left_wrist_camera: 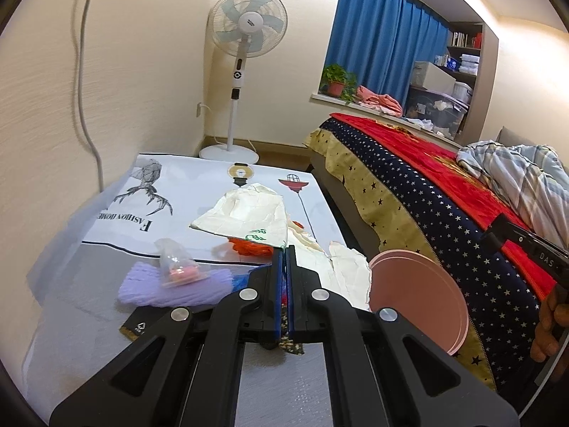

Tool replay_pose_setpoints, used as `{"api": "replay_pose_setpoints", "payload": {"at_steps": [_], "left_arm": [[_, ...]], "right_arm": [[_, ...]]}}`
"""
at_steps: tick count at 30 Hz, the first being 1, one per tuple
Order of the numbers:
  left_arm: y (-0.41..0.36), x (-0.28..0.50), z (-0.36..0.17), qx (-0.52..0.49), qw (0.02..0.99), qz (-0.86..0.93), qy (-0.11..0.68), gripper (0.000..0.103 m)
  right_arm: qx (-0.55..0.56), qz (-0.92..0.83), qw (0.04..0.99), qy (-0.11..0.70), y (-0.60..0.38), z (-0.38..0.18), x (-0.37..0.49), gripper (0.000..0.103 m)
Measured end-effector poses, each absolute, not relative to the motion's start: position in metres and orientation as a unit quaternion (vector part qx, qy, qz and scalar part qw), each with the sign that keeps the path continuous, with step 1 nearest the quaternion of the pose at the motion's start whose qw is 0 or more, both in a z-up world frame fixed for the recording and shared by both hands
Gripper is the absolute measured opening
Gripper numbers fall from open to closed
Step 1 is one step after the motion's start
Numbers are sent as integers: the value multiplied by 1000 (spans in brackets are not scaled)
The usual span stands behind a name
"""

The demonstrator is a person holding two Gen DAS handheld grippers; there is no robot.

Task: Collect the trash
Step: 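Carry the black strap over the bin with the right tool while the left tool lifts the bag, then open the right tool to drop the strap while the left tool drops the bag into the bin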

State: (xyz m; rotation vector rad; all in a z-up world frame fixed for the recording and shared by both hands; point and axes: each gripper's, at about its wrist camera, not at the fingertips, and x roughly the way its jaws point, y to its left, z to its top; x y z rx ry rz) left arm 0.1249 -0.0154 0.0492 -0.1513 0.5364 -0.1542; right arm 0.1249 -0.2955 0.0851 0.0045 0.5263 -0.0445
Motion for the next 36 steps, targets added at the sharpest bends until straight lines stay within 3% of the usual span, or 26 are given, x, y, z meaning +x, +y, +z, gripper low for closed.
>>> {"api": "replay_pose_setpoints", "payload": {"at_steps": [36], "left_arm": [[-146, 157, 26, -11, 939, -188, 287, 2]], "right_arm": [[45, -89, 951, 293, -337, 70, 147, 13]]}}
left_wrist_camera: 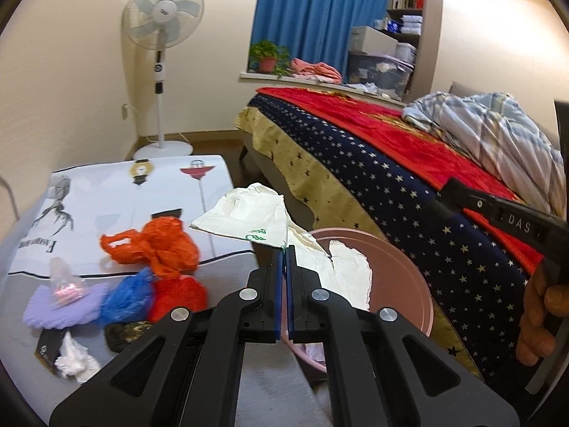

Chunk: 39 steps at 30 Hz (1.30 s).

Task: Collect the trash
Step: 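Open the right tool to drop the strap while the left tool drops the bag into the bin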

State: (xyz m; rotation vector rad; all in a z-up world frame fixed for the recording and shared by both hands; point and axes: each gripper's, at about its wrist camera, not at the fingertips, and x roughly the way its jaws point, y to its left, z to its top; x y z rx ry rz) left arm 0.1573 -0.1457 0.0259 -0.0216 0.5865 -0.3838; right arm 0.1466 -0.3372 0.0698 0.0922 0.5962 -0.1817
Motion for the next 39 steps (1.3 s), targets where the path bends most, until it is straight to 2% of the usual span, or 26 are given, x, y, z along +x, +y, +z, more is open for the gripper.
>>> {"api": "replay_pose_setpoints", "payload": {"at_steps": [26, 29, 31, 33, 39], "left_arm": [[-178, 170, 3, 4, 924, -220, 312, 2], [-182, 171, 1, 0, 920, -232, 317, 2], [-182, 172, -1, -3, 918, -232, 320, 3], [-181, 172, -3, -4, 917, -230, 325, 3], [-174, 169, 1, -3, 920, -226, 322, 3]], "right_arm": [[51, -105, 945, 305, -345, 64, 153, 15], [52, -107, 945, 304, -346, 64, 153, 20], [55, -111, 945, 302, -349, 64, 152, 36], [58, -119, 945, 298, -352, 65, 150, 44], [59, -122, 945, 297, -354, 65, 149, 45]]}}
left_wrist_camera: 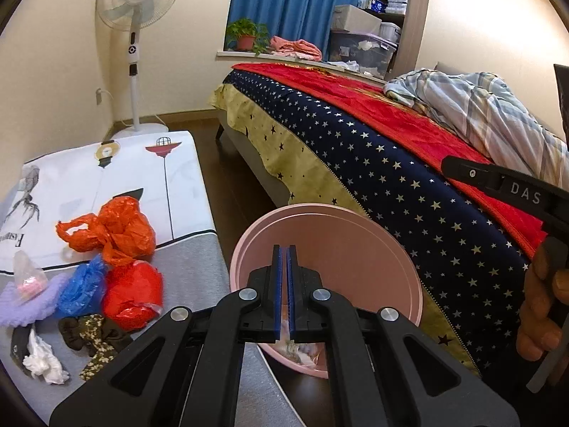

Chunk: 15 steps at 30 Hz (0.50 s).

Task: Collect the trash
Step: 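Open the right tool to drop the strap while the left tool drops the bag into the bin, then move the right tool to the red bag while the left tool approaches the purple net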

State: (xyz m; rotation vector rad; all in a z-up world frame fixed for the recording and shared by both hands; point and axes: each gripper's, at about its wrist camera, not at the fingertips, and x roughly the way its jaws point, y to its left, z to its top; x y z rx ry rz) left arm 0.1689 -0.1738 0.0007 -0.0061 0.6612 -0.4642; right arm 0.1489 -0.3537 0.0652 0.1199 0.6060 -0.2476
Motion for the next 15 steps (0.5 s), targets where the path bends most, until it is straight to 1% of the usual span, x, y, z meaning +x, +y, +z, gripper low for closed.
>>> {"api": "replay_pose_setpoints", "payload": {"at_steps": [7, 15], "left_arm": [[-155, 162, 8, -3, 925, -216, 313, 3], [-118, 150, 19, -26, 933, -188, 305, 3]], "right_arm": [[56, -112, 947, 295, -346, 66, 147, 45], [39, -85, 953, 288, -325, 67, 145, 45]]}}
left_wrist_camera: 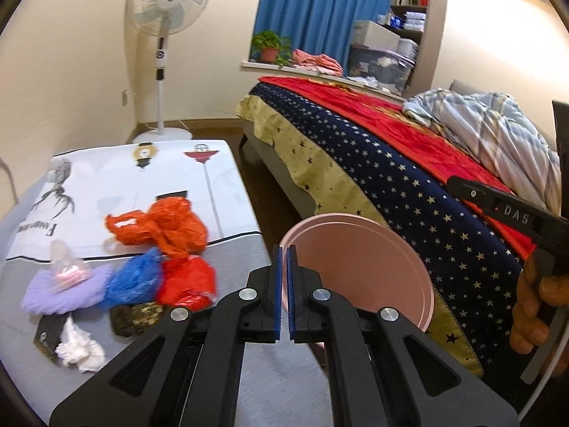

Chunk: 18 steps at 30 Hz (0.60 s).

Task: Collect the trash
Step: 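Move the right tool to the red bag while the left tool approaches the purple net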

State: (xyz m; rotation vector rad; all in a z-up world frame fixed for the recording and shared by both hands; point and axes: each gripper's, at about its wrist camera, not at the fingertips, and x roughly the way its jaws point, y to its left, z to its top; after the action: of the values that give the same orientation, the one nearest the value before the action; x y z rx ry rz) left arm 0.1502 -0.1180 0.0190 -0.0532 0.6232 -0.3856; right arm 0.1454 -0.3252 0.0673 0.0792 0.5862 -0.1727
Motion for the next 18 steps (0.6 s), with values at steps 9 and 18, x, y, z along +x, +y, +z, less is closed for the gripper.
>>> {"api": "replay_pose_setpoints", "payload": {"at_steps": [9, 18], "left_arm": [[-69, 141, 21, -47, 941, -146, 303, 3], [-22, 143, 14, -79, 945, -80, 307, 3]], "right_arm": [[47, -43, 955, 291, -292, 63, 149, 45], [51, 15, 954, 297, -250, 56, 159, 45]]}}
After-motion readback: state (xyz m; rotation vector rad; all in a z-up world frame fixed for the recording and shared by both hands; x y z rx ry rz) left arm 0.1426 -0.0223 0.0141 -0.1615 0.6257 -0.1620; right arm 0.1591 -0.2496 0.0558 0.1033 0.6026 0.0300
